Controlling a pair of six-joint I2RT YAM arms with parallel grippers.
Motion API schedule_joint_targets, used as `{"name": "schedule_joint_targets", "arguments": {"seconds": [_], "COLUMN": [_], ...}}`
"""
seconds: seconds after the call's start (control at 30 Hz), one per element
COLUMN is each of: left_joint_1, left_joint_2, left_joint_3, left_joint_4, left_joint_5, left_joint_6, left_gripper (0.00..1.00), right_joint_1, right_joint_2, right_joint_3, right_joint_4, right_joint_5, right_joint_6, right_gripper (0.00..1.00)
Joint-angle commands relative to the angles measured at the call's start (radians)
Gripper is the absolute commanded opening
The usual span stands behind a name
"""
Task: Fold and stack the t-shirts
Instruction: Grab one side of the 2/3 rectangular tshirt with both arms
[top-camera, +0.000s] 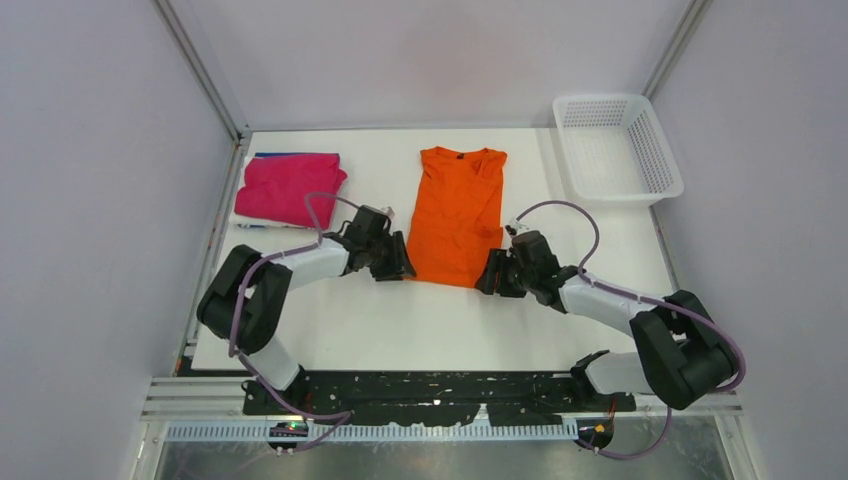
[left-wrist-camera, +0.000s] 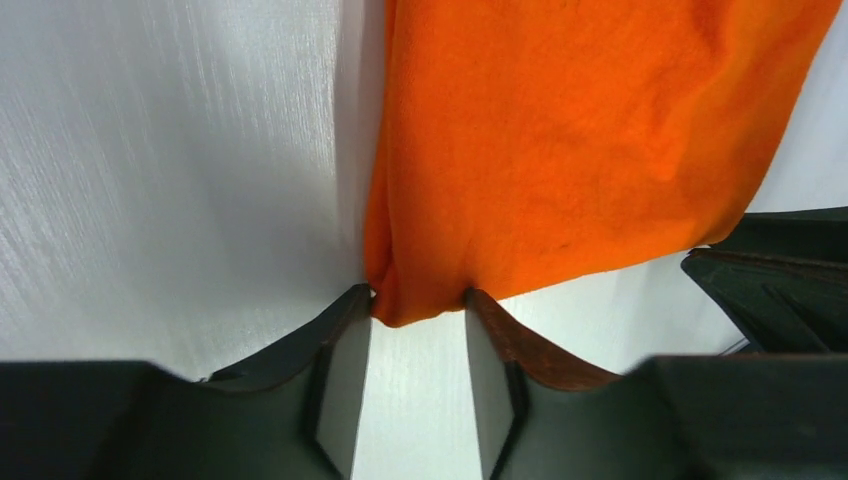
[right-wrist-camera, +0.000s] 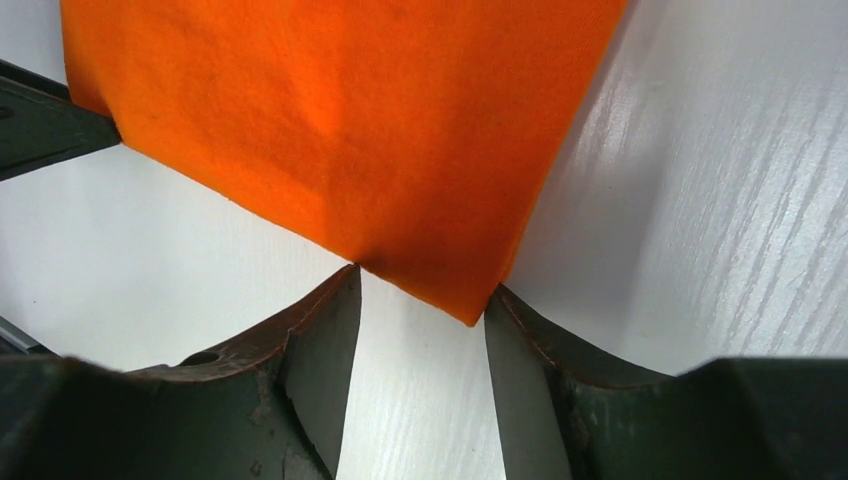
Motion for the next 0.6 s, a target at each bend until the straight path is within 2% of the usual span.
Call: {"name": "schedule_joint_targets", "arguments": {"seconds": [0.0,0.1,0.2,0.33,0.47,0.57], "left_joint_1": [-0.016,-0.019,-0.020,-0.025,-0.053,-0.087], "left_joint_2": [0.041,0.056,0.071,0.052,-0.036,-0.136], "left_joint_3": [0.034,0.054,0.069,0.050,-0.029,-0.100], "left_joint_4": [-0.028,-0.050,-0.062,-0.045,0.004,0.010], "left_joint_5": [-0.022,-0.045,-0.069,-0.076,-0.095,-0.103], "left_joint_6": [0.009,0.017,0.019,0.023,0.025,0.010], "left_gripper": [0.34,0.21,0.00,0.00,0.00,0.00], "right_joint_1": [0.009,0.009,0.008,0.009,0.016,0.026], "right_joint_2": [0.041,0.064,0.088,0.113,0.057,-0.064], "right_joint_3": [0.019,0.022,0.017,0.014,-0.008,-0.048], "right_joint_4": [0.006,0.043,0.064,0.090,0.050,-0.022], "right_joint_5": [0.042,0.046,0.059,0.066,0.048,0.003], "right_joint_6": [-0.009,-0.009,-0.012,-0.032,-0.044,-0.049], "right_gripper": [0.54,0.48,0.39,0.09,0.05,0.05]}}
